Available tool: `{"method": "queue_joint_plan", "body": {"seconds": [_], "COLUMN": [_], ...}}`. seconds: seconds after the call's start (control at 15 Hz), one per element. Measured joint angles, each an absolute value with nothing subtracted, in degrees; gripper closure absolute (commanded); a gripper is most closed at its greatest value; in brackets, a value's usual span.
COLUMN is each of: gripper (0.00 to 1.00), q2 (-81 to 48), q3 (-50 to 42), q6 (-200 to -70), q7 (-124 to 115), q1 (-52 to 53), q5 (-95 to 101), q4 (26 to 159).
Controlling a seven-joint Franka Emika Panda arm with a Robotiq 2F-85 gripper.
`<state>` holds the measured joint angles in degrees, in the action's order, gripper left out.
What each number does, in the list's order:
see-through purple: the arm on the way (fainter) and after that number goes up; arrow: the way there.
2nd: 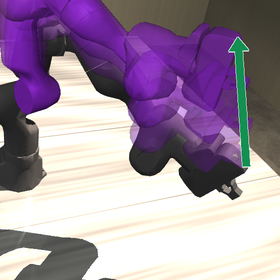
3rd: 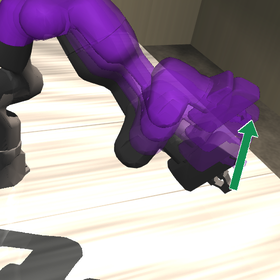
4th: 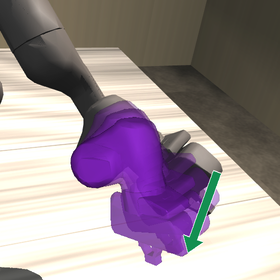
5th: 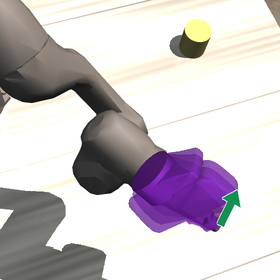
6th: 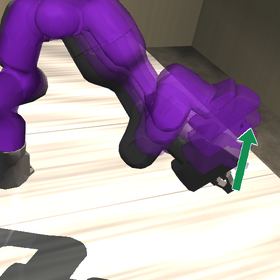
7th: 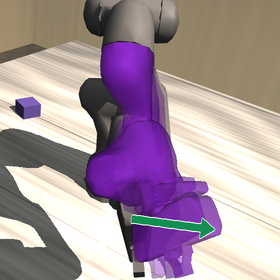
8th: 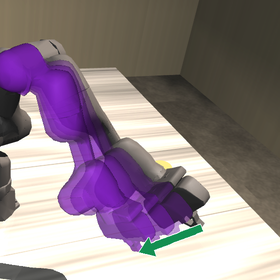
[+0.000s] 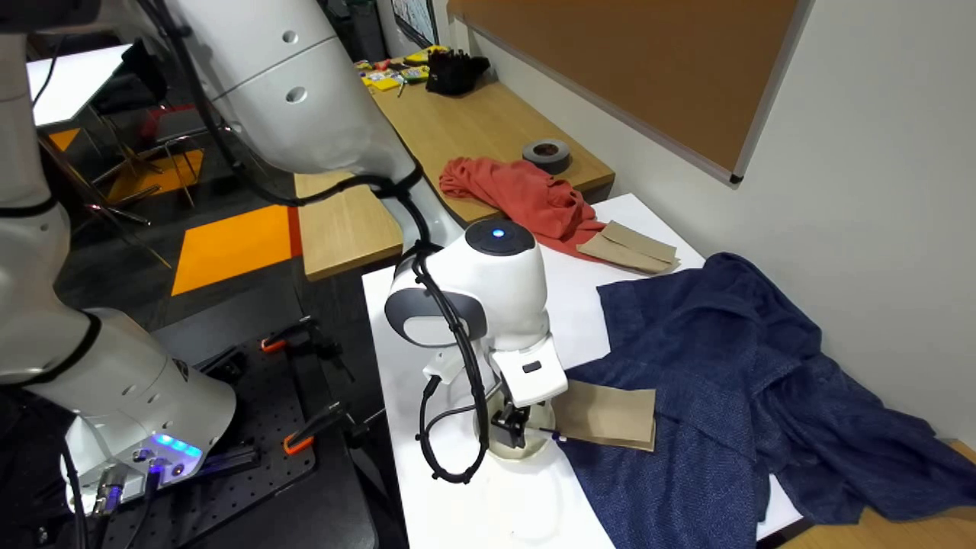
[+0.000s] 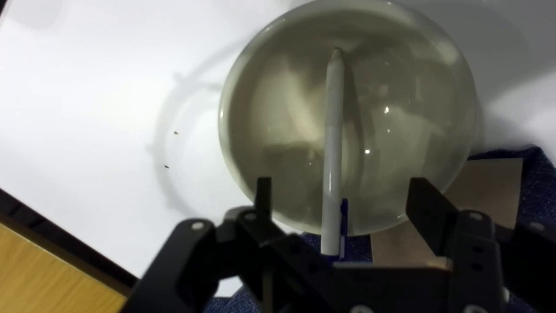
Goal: Remove the pen from the bowl and place it on the table
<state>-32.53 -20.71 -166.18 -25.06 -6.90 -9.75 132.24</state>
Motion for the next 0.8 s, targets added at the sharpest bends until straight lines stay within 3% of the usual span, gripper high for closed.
{"method": "queue_joint_plan", "body": {"seconds": [0.2, 0.33, 0.47, 0.53, 0.8], "gripper": [0.48, 0.4, 0.38, 0.59, 0.9], "q2": [-34.2, -35.3, -36.6, -37.2, -39.5], "q3": [-20.7, -20.7, -20.7, -20.7, -20.7], "q6": [-166.1, -166.1, -166.1, -166.1, -166.0], "q7": [-25.1, -25.1, -25.1, -25.1, -25.1], "q1": [-6.9, -6.9, -6.9, -6.9, -6.9], "q5": [-9.7, -9.8, -9.8, -9.8, -9.8], "q4": [131.0, 130.0, 128.9, 128.3, 126.2]}}
